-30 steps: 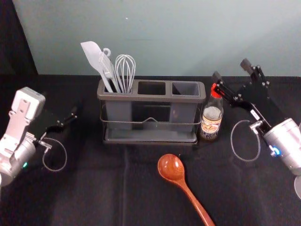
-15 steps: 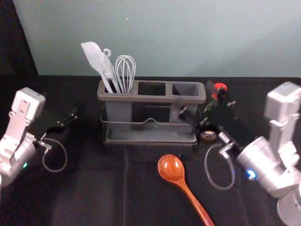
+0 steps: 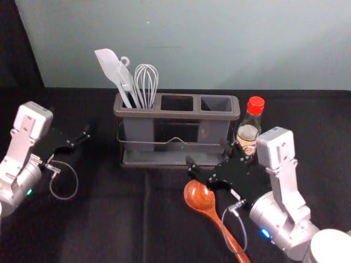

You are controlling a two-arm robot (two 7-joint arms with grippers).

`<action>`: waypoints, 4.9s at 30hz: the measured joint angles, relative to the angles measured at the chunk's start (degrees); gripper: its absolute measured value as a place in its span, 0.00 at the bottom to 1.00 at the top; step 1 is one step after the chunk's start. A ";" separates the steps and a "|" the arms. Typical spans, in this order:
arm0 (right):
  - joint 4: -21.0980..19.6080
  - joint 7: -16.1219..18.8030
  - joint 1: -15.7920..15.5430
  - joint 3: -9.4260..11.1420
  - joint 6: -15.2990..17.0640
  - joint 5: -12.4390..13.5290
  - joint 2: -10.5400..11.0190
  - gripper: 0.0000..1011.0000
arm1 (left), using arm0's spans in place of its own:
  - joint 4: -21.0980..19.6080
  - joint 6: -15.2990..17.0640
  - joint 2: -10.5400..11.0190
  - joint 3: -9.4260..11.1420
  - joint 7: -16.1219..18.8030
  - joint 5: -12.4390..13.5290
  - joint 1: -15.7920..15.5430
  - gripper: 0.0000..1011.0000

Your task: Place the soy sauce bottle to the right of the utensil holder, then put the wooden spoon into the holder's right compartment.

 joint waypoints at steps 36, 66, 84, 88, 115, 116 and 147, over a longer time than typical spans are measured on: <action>-5.20 -2.15 0.79 -0.89 22.11 -2.52 -3.05 0.99 | 0.00 0.00 0.00 0.00 0.00 0.00 0.00 0.99; -3.60 -1.12 5.41 -2.95 45.57 -8.10 -6.53 0.99 | 0.00 0.00 0.00 0.00 0.00 0.00 0.00 0.99; -0.96 -0.01 5.84 -2.83 42.27 -10.60 -7.76 0.99 | 0.00 0.00 0.00 0.00 0.00 0.00 0.00 0.99; -0.62 0.33 5.80 -2.40 41.65 -10.89 -8.01 0.99 | 0.00 0.00 0.00 0.00 0.00 0.00 0.00 0.99; 3.33 4.04 7.42 -1.63 38.48 -13.29 -9.27 0.99 | 0.00 0.00 0.00 0.00 0.00 0.00 0.00 0.99; 3.36 4.21 7.37 -1.52 38.35 -13.43 -9.34 0.96 | 0.00 0.00 0.00 0.00 0.00 0.00 0.00 0.99; -8.03 7.33 0.43 2.86 31.85 -14.62 -8.52 0.83 | 0.00 0.00 0.00 0.00 0.00 0.00 0.00 0.99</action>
